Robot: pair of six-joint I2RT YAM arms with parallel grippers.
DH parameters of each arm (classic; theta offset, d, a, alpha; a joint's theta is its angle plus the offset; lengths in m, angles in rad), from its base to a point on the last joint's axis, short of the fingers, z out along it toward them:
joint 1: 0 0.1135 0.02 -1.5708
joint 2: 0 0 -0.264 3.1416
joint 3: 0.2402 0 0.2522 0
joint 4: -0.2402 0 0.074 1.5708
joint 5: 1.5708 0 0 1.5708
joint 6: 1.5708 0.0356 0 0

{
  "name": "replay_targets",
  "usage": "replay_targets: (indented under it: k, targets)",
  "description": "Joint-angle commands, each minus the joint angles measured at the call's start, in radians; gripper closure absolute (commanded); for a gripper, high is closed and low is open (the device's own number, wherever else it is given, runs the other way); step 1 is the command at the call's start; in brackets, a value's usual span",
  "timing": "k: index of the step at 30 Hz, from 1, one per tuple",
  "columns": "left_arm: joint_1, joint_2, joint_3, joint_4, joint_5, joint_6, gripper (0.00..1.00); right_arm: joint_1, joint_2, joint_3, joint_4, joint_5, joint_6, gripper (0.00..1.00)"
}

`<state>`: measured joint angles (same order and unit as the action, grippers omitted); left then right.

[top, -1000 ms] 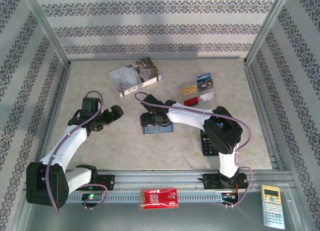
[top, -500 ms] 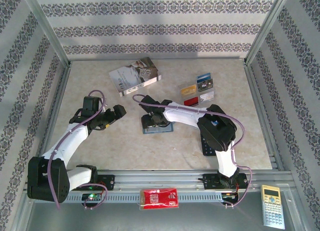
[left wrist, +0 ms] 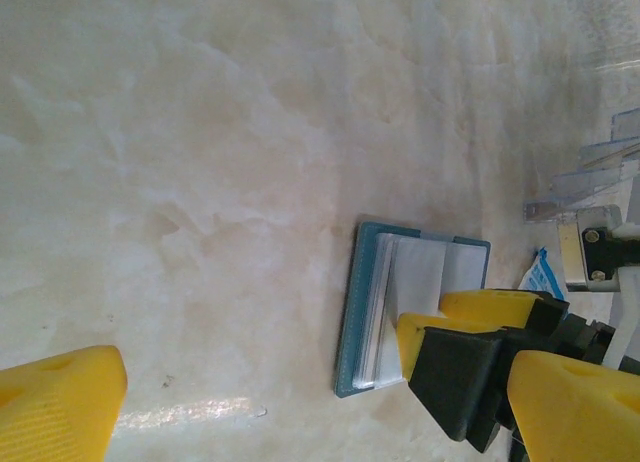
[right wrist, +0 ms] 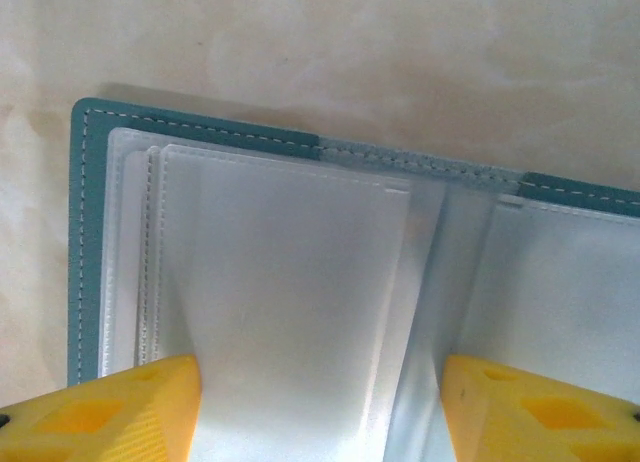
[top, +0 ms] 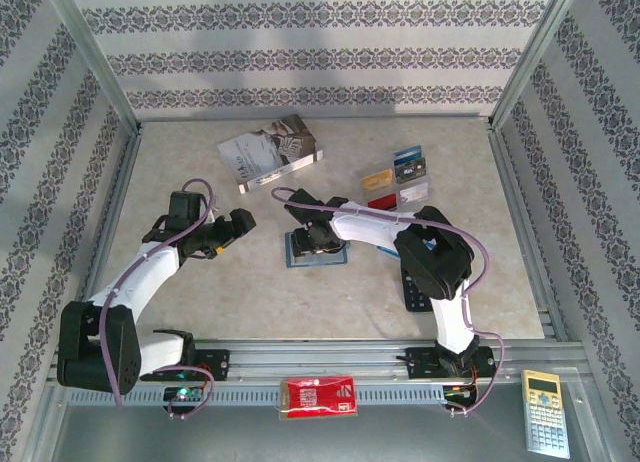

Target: Take the credit cards out of the card holder

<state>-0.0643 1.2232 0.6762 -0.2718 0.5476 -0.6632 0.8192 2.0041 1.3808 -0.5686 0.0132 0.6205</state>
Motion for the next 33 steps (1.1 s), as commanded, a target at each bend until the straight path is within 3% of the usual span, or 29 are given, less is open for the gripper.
replay_targets:
  k: [1,11,21,33]
  targets:
    - [-0.005,0.013,-0.006,0.046,0.023,-0.012,0.02,-0.009,0.018,-0.016,-0.026,-0.009,-0.018,0.34]
    - [-0.036,0.060,0.009,0.077,0.040,-0.027,0.04,-0.026,0.083,-0.020,-0.068,-0.007,-0.031,0.33]
    - [-0.122,0.147,0.028,0.147,0.048,-0.071,0.16,-0.057,0.090,-0.078,-0.040,-0.009,-0.015,0.50]
    - [-0.266,0.311,0.064,0.280,0.054,-0.172,0.60,-0.067,0.076,-0.103,-0.010,-0.013,-0.005,0.60]
